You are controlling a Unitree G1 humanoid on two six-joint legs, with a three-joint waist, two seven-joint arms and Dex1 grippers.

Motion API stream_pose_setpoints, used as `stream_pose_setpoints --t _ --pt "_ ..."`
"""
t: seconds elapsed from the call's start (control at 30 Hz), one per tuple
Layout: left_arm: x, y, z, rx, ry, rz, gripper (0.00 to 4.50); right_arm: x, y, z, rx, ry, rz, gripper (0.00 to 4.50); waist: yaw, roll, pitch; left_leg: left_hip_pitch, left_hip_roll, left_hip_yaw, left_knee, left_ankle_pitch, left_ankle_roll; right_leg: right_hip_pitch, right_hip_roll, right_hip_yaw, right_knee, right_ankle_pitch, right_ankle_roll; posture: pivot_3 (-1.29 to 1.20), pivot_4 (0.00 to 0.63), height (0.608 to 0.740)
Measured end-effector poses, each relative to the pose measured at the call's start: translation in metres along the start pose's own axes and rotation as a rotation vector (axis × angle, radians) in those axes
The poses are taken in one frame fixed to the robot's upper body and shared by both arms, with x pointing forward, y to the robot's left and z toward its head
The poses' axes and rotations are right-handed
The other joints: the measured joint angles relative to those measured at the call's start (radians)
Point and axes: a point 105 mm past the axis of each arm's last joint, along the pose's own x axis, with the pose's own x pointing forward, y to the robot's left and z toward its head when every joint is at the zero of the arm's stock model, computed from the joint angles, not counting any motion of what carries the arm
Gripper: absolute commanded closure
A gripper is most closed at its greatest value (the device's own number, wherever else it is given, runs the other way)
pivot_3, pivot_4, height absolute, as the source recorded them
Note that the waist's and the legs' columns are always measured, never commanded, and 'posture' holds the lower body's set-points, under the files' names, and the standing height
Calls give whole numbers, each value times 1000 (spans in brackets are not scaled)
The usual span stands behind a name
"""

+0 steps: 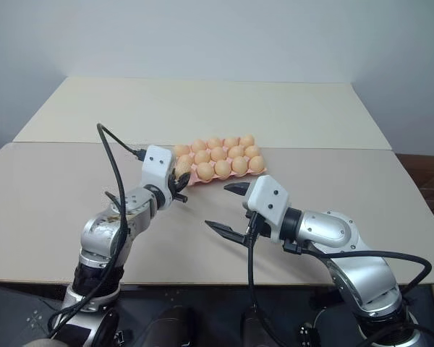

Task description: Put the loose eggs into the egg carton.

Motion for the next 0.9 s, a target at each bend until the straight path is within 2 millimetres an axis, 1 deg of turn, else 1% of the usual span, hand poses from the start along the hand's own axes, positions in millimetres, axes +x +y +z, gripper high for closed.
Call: stream_pose_setpoints --t 0.17,0.23,0.27,0.33,0.47,0.57,0.63,0.77,0.87,0.9 --pt "4 1 -7 4 26 -7 3227 0 0 0 0 0 -1 0 0 0 0 0 0 0 0 0 0 0 0 0 0 0 0 0 150 740" --pt "5 2 -9 3 28 -5 2516 0 0 0 -1 0 -1 0 1 0 0 0 0 0 0 0 0 0 0 0 0 0 0 0 150 740" --pt "6 2 -9 3 26 -4 2329 0 0 0 -1 0 -1 0 1 0 0 0 0 0 0 0 0 0 0 0 0 0 0 0 150 740" --pt "7 4 -9 1 17 -4 1593 0 0 0 -1 0 -2 0 1 0 0 0 0 0 0 0 0 0 0 0 0 0 0 0 150 740" --pt "9 5 -9 5 8 2 341 0 0 0 0 0 -2 0 1 0 0 0 0 0 0 0 0 0 0 0 0 0 0 0 150 740" --pt "8 6 -7 5 -3 3 341 0 0 0 0 0 -2 0 1 0 0 0 0 0 0 0 0 0 0 0 0 0 0 0 150 740" --pt "4 7 -4 7 -23 7 341 -1 0 0 2 -1 -4 0 0 0 0 0 0 0 0 0 0 0 0 0 0 0 0 0 150 740" --pt "-16 17 1 -21 -89 46 341 -3 -2 -1 22 -6 -32 0 -2 0 0 0 0 0 0 0 0 0 0 0 0 0 0 0 150 740" --pt "-33 25 14 -63 -199 89 341 -7 -2 -3 58 -20 -65 0 0 0 0 0 0 0 0 0 0 0 0 0 0 0 0 0 150 740" --pt "-42 28 21 -70 -269 107 341 -8 -1 -6 81 -26 -80 0 1 0 0 0 1 0 0 0 0 0 -1 0 0 0 0 0 150 740"
